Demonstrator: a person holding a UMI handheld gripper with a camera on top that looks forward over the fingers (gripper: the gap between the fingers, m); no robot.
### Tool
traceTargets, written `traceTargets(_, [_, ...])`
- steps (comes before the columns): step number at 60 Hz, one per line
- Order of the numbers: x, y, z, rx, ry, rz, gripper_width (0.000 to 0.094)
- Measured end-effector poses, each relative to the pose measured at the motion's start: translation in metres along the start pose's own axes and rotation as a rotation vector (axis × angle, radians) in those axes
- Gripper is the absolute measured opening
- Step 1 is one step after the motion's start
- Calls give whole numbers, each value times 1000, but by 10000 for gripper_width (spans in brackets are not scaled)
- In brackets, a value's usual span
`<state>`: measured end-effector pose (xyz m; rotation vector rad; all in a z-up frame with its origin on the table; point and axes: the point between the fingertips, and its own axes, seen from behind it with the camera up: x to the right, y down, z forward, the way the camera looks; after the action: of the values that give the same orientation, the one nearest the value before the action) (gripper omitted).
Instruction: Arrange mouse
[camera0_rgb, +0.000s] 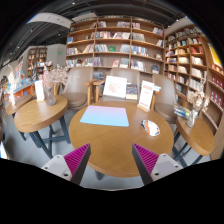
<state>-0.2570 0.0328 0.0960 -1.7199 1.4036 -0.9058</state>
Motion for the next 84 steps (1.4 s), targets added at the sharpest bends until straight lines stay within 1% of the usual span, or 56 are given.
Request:
traceTargets(8, [13,0,7,-3,39,-8,857])
traceTargets(16, [22,0,13,-8,52,0,856])
traceTargets(34, [89,6,37,-38,149,53,857])
traceTargets(53, [158,22,92,-118,232,114,854])
traceTargets(60, [176,28,117,-148,240,135,856])
traceTargets(84, [218,20,202,-185,259,147,850])
